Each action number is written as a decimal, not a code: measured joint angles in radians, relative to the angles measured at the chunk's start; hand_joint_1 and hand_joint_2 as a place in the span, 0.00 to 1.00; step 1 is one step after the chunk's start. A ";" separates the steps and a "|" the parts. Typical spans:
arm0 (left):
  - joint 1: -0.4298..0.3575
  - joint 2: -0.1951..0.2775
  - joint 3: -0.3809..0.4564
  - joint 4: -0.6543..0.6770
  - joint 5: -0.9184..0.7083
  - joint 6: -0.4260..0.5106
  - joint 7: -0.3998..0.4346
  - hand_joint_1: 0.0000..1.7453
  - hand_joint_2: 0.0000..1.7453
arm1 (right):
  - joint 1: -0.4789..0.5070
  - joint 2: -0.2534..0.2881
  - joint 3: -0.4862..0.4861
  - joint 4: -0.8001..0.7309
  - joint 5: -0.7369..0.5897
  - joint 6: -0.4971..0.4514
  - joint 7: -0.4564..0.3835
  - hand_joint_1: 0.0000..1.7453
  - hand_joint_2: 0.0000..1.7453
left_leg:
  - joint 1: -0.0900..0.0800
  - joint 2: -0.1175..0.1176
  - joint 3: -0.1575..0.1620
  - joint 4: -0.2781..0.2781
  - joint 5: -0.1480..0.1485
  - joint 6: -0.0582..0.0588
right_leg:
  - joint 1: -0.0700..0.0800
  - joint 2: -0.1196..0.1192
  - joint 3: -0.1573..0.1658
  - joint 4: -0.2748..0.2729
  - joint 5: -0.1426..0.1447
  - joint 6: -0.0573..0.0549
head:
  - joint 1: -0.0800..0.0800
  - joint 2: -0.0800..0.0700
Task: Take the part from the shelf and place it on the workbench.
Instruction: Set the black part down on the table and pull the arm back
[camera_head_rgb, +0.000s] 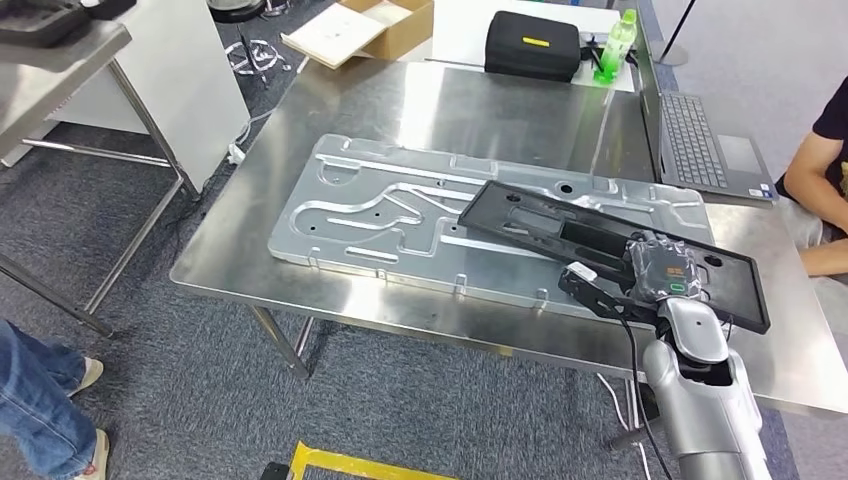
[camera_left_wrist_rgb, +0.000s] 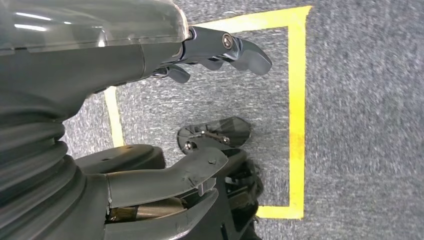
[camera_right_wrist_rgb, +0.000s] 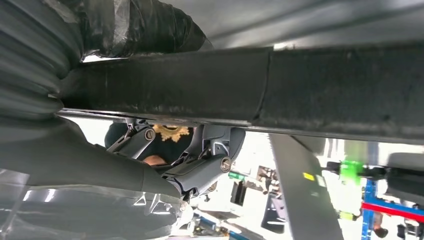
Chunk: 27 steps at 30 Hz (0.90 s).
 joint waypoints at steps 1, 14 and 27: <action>0.000 0.000 -0.002 0.000 -0.001 0.000 -0.001 0.00 1.00 | 0.000 0.000 0.000 0.002 0.003 -0.002 0.002 1.00 1.00 | 0.000 0.001 0.000 0.000 0.000 -0.005 | 0.003 0.001 0.002 -0.003 -0.001 -0.002 | 0.000 0.000; 0.004 0.001 -0.026 0.000 -0.014 -0.004 0.001 0.00 1.00 | -0.006 0.000 -0.005 0.051 0.005 -0.024 -0.003 0.00 0.00 | 0.014 0.003 -0.031 0.058 -0.004 -0.036 | -0.004 0.004 0.023 -0.003 -0.014 -0.019 | -0.001 0.000; 0.005 0.002 -0.026 0.000 -0.013 -0.004 0.004 0.00 1.00 | 0.001 0.000 -0.018 0.061 0.005 -0.027 -0.003 0.00 0.00 | 0.010 0.003 0.002 -0.007 0.009 0.005 | -0.013 0.003 -0.082 0.201 -0.087 0.024 | -0.001 0.000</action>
